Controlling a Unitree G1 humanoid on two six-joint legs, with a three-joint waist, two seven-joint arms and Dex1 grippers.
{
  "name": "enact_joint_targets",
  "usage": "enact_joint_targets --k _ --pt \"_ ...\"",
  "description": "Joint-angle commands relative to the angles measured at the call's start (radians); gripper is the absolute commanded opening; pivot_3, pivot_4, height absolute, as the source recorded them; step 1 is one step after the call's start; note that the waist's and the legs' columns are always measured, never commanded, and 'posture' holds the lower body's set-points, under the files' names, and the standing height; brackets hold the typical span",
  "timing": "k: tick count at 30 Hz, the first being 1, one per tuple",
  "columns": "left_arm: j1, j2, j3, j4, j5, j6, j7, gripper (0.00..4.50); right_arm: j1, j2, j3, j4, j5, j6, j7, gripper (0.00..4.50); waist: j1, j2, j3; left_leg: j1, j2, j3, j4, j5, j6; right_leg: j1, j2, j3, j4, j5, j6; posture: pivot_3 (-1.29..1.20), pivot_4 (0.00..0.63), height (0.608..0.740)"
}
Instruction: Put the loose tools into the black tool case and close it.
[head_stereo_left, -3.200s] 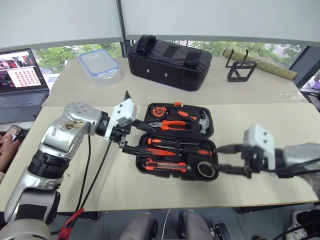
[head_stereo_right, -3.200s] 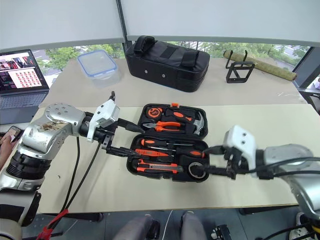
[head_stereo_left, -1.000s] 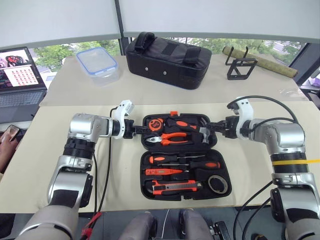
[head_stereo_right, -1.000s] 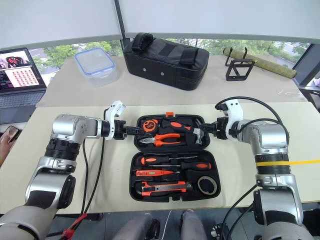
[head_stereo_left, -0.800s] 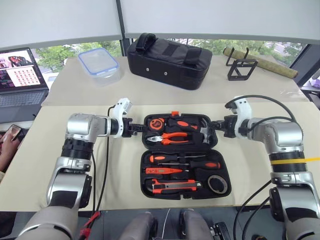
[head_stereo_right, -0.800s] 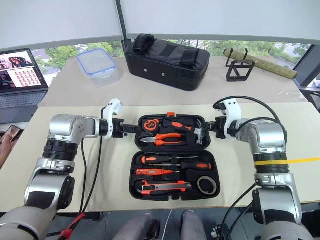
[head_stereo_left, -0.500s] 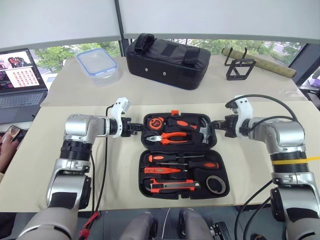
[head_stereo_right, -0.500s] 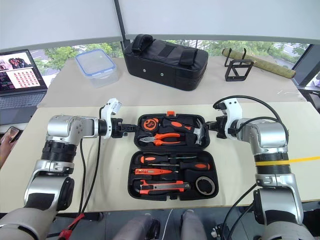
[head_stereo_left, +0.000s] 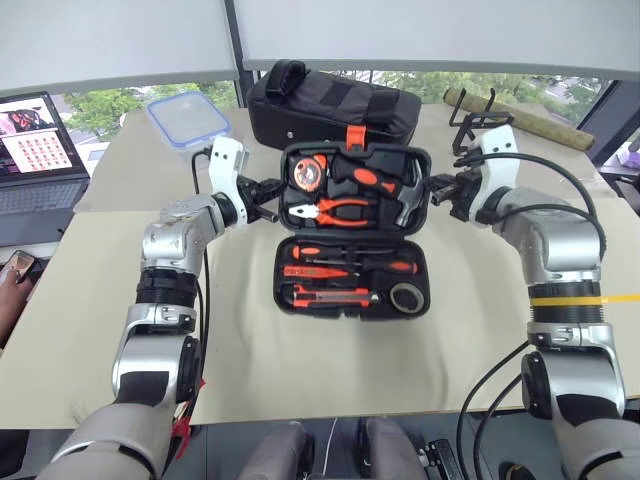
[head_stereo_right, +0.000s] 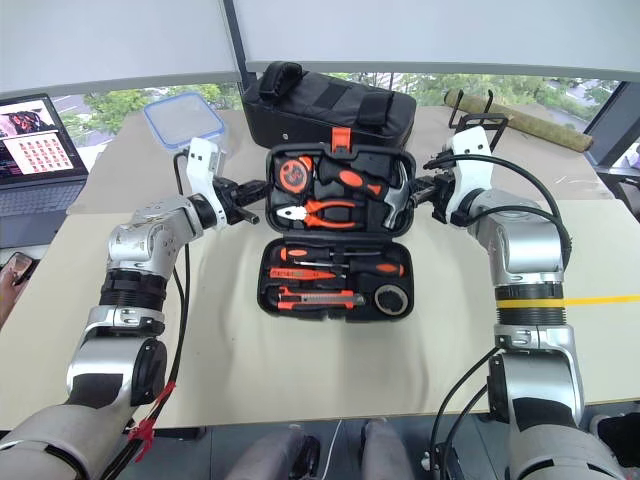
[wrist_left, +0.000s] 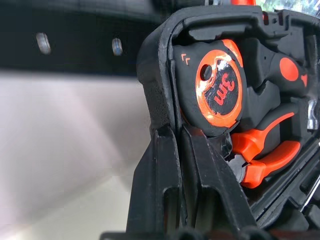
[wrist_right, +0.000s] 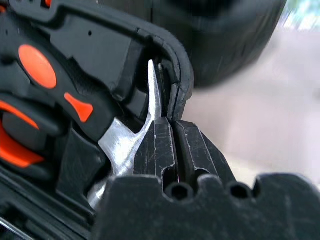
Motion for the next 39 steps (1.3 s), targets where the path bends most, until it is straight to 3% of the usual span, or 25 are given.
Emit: enact_joint_targets --k 1,8,13,15,19,21,22,24,26,27,31,32,34,35,36,37,39 --pt "0.068 -0.02 -0.068 -0.095 0.028 -0.145 -0.064 0.02 0.076 0.031 0.017 -0.143 -0.006 -0.144 0.013 0.04 -0.003 0.0 0.0 0.0 0.0 0.0 0.0 0.0 0.0 0.0 0.0 -0.001 0.0 0.0 0.0 0.0 0.15 0.722" --pt "0.305 0.007 -0.07 -0.35 0.002 -0.111 -0.051 0.02 0.334 0.055 0.012 -0.336 -0.065 -0.328 -0.042 0.04 -0.013 0.001 -0.001 0.003 -0.001 -0.001 -0.003 0.0 0.0 0.001 0.001 -0.001 0.0 0.0 0.0 0.0 0.15 0.722" --pt "0.424 0.043 -0.027 -0.532 -0.055 0.001 -0.012 0.02 0.506 0.034 0.002 -0.476 -0.087 -0.463 -0.022 0.04 -0.011 0.001 -0.001 0.019 0.0 -0.001 -0.006 0.0 0.0 0.016 0.006 0.001 -0.004 0.0 0.0 0.0 0.15 0.722" --pt "0.479 0.07 -0.002 -0.617 -0.091 0.061 -0.005 0.0 0.589 0.016 -0.023 -0.557 -0.048 -0.457 0.008 0.73 -0.011 0.001 -0.002 0.022 0.0 0.0 -0.007 -0.001 0.0 0.016 0.007 0.003 -0.005 0.0 0.0 0.0 0.15 0.722" --pt "0.61 0.206 0.135 -0.801 -0.234 0.261 -0.027 1.29 0.797 -0.094 -0.18 -0.784 0.103 -0.331 0.109 1.96 -0.015 0.003 -0.002 0.024 0.002 0.001 -0.009 -0.001 -0.001 0.015 0.008 0.007 -0.003 -0.001 0.0 0.0 0.15 0.722" --pt "0.67 0.339 0.213 -0.831 -0.329 0.379 -0.121 2.03 0.926 -0.184 -0.308 -0.859 0.227 -0.244 0.224 2.64 -0.013 0.002 -0.001 0.023 0.003 0.001 -0.008 -0.001 -0.001 0.014 0.012 0.008 -0.003 -0.001 -0.001 0.0 0.15 0.722" --pt "0.7 0.41 0.234 -0.824 -0.363 0.415 -0.19 2.39 0.996 -0.222 -0.358 -0.887 0.274 -0.213 0.289 2.71 -0.013 0.002 0.0 0.022 0.002 0.001 -0.007 -0.001 -0.002 0.014 0.013 0.008 -0.003 -0.001 -0.001 0.0 0.15 0.722" --pt "0.741 0.541 0.226 -0.78 -0.39 0.442 -0.318 3.13 1.128 -0.285 -0.422 -0.929 0.342 -0.178 0.404 2.71 -0.008 0.002 0.0 0.024 0.004 0.001 -0.007 -0.002 -0.003 0.015 0.015 0.008 -0.003 -0.002 -0.002 0.0 0.15 0.722" --pt "0.753 0.639 0.191 -0.714 -0.369 0.398 -0.44 3.13 1.243 -0.338 -0.46 -0.961 0.394 -0.128 0.501 2.71 0.001 0.003 -0.001 0.029 0.006 0.001 -0.008 -0.006 -0.005 0.018 0.016 0.008 -0.006 -0.003 -0.003 0.0 0.15 0.722" --pt "0.685 0.654 0.12 -0.632 -0.305 0.341 -0.461 3.13 1.289 -0.361 -0.444 -0.968 0.381 -0.133 0.539 2.71 0.008 0.003 -0.001 0.031 0.006 0.001 -0.009 -0.011 -0.008 0.021 0.016 0.008 -0.007 -0.003 -0.003 0.0 0.15 0.722" --pt "0.402 0.57 -0.084 -0.37 -0.121 0.151 -0.461 3.13 1.282 -0.403 -0.329 -0.951 0.31 -0.143 0.523 2.71 0.04 0.001 0.001 0.044 0.006 0.001 -0.008 -0.015 -0.004 0.037 0.014 0.005 -0.011 -0.004 -0.001 0.0 0.15 0.722" --pt "0.318 0.516 -0.134 -0.292 -0.073 0.108 -0.444 3.17 1.246 -0.402 -0.282 -0.936 0.282 -0.153 0.503 2.31 0.041 -0.001 0.001 0.044 0.006 0.001 -0.008 -0.017 -0.001 0.038 0.014 0.005 -0.014 -0.003 0.0 0.0 0.15 0.722" --pt "0.183 0.415 -0.217 -0.148 0.019 -0.006 -0.421 2.64 1.174 -0.399 -0.193 -0.912 0.229 -0.169 0.476 1.89 0.049 -0.004 0.001 0.045 0.006 0.001 -0.007 -0.014 -0.007 0.04 0.014 0.005 -0.016 -0.001 0.0 0.0 0.15 0.722" --pt "0.135 0.376 -0.245 -0.085 0.054 -0.057 -0.421 2.42 1.137 -0.396 -0.154 -0.9 0.208 -0.171 0.467 1.49 0.051 -0.005 0.001 0.044 0.006 0.001 -0.006 -0.014 -0.007 0.04 0.014 0.005 -0.017 0.0 0.001 0.0 0.15 0.722" --pt "0.091 0.336 -0.273 -0.024 0.087 -0.114 -0.428 1.89 1.097 -0.39 -0.113 -0.886 0.186 -0.17 0.455 1.02 0.05 -0.005 0.001 0.041 0.005 0.002 -0.006 -0.013 -0.008 0.037 0.013 0.005 -0.018 0.001 0.001 0.0 0.15 0.722" --pt "0.056 0.303 -0.296 0.031 0.113 -0.163 -0.432 1.78 1.064 -0.385 -0.078 -0.874 0.166 -0.172 0.445 0.92 0.046 -0.006 0.0 0.041 0.005 0.002 -0.006 -0.013 -0.008 0.037 0.012 0.005 -0.018 0.001 0.001 0.0 0.15 0.722" --pt "-0.009 0.238 -0.333 0.146 0.164 -0.257 -0.432 1.11 0.998 -0.375 -0.012 -0.847 0.133 -0.173 0.433 0.22 0.04 -0.007 0.0 0.032 0.004 0.002 -0.005 -0.013 -0.007 0.032 0.008 0.003 -0.016 0.001 0.001 0.0 0.15 0.722"
